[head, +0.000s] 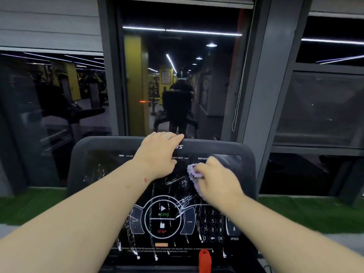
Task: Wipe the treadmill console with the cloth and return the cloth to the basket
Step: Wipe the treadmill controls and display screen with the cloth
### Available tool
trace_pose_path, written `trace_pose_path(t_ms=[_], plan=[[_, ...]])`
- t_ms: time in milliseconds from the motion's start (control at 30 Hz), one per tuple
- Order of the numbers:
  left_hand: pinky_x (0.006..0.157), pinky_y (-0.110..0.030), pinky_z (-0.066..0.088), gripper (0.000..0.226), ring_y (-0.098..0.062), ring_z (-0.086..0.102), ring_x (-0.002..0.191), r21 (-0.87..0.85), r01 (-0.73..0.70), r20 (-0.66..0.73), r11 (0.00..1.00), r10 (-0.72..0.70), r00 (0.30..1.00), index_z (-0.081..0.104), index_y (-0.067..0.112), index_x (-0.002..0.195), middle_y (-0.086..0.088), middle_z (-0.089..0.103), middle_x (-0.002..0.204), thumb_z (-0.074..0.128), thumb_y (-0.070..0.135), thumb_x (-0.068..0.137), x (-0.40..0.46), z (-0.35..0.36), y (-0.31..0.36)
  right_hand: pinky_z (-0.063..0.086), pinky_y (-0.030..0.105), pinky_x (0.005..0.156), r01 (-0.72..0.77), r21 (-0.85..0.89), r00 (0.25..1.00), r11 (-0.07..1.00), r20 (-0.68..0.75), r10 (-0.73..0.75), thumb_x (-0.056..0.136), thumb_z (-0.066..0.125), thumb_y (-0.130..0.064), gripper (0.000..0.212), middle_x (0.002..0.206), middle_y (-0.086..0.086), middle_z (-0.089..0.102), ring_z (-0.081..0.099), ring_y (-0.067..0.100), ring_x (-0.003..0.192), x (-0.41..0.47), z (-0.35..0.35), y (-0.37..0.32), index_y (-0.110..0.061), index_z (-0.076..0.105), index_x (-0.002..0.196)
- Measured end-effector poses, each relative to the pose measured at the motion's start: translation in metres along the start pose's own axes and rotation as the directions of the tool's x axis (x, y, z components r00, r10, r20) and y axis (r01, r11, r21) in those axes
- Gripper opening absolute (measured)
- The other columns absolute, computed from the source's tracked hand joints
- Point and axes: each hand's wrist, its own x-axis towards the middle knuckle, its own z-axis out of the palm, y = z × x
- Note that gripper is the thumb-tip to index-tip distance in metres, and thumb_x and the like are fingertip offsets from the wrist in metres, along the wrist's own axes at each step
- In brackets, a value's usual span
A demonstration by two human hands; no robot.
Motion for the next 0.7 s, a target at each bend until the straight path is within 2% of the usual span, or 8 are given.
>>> trace_pose_path(t_ms=[133, 267, 333, 400, 467, 600, 667, 700], plan=[[0.123, -0.041, 0.023, 0.087, -0.023, 0.033, 0.147, 0.061, 0.007, 0.025, 0.998, -0.008, 1.0, 0.022, 0.035, 0.161, -0.001, 0.037, 0.161, 0.067, 0.051, 0.088, -0.007, 0.002, -0.009, 0.041, 0.031, 0.063, -0.143, -0.001, 0.977, 0.99, -0.163, 0.141, 0.096, 0.051, -0.024, 0.013, 0.097, -0.003, 0.047, 0.059, 0.025, 0.082, 0.019, -0.013, 0.02, -0.025, 0.062, 0.102], [0.126, -0.045, 0.013, 0.093, -0.025, 0.025, 0.15, 0.061, 0.02, 0.042, 0.998, -0.023, 0.999, 0.012, 0.038, 0.162, -0.006, 0.033, 0.16, 0.066, 0.052, 0.088, -0.012, 0.004, -0.009, 0.048, 0.03, 0.055, 0.017, 0.003, 1.0, 1.0, 0.017, -0.017, 0.087, 0.057, -0.021, 0.007, 0.086, -0.008, 0.036, 0.048, 0.021, 0.064, -0.015, 0.016, -0.012, -0.028, 0.057, 0.085], [0.126, -0.046, 0.01, 0.095, -0.026, 0.023, 0.15, 0.066, 0.018, 0.055, 0.998, -0.021, 0.998, 0.01, 0.038, 0.162, -0.007, 0.031, 0.161, 0.067, 0.052, 0.087, -0.012, 0.004, -0.009, 0.045, 0.031, 0.062, 0.025, 0.012, 0.998, 1.0, 0.055, -0.026, 0.088, 0.049, -0.029, 0.011, 0.087, -0.009, 0.042, 0.054, 0.023, 0.07, -0.002, 0.005, -0.005, -0.028, 0.06, 0.088], [0.126, -0.046, 0.008, 0.096, -0.025, 0.02, 0.152, 0.059, 0.022, 0.068, 0.998, -0.026, 0.997, 0.008, 0.038, 0.162, -0.006, 0.029, 0.163, 0.068, 0.052, 0.088, -0.012, 0.003, -0.008, 0.044, 0.032, 0.07, -0.09, 0.026, 0.995, 0.996, -0.045, 0.091, 0.094, 0.05, -0.028, 0.017, 0.101, -0.005, 0.053, 0.058, 0.024, 0.086, 0.014, -0.008, 0.01, -0.031, 0.065, 0.101], [0.126, -0.046, 0.007, 0.097, -0.025, 0.018, 0.153, 0.051, 0.031, 0.071, 0.998, -0.035, 0.997, 0.008, 0.037, 0.162, -0.005, 0.027, 0.164, 0.069, 0.052, 0.089, -0.012, 0.004, -0.008, 0.044, 0.031, 0.07, -0.206, 0.006, 0.97, 0.979, -0.131, 0.205, 0.095, 0.054, -0.024, 0.019, 0.107, -0.001, 0.053, 0.055, 0.023, 0.086, 0.011, -0.01, 0.006, -0.027, 0.064, 0.11], [0.128, -0.046, 0.008, 0.097, -0.027, 0.017, 0.154, 0.039, 0.013, 0.071, 0.999, -0.016, 0.997, 0.007, 0.032, 0.163, -0.004, 0.025, 0.165, 0.067, 0.053, 0.089, -0.013, 0.005, -0.011, 0.04, 0.026, 0.056, 0.026, -0.049, 0.999, 0.998, 0.038, -0.025, 0.085, 0.063, -0.019, 0.005, 0.087, -0.009, 0.037, 0.051, 0.021, 0.068, -0.015, 0.008, -0.019, -0.023, 0.064, 0.088], [0.128, -0.046, 0.01, 0.1, -0.027, 0.014, 0.155, 0.063, -0.016, 0.089, 0.998, 0.011, 0.996, 0.004, 0.027, 0.163, -0.002, 0.021, 0.167, 0.066, 0.054, 0.089, -0.014, 0.004, -0.016, 0.045, 0.03, 0.061, 0.019, -0.06, 0.994, 0.998, 0.106, -0.012, 0.09, 0.054, -0.026, 0.011, 0.091, -0.01, 0.038, 0.056, 0.023, 0.075, -0.005, -0.001, -0.005, -0.027, 0.064, 0.095], [0.128, -0.046, 0.01, 0.102, -0.027, 0.013, 0.156, 0.078, -0.024, 0.102, 0.997, 0.016, 0.995, 0.003, 0.026, 0.163, -0.001, 0.018, 0.169, 0.066, 0.055, 0.089, -0.015, 0.003, -0.018, 0.046, 0.029, 0.061, -0.008, -0.082, 0.999, 0.997, 0.04, 0.011, 0.09, 0.057, -0.024, 0.009, 0.091, -0.012, 0.039, 0.058, 0.023, 0.076, -0.001, -0.008, 0.0, -0.027, 0.064, 0.094]])
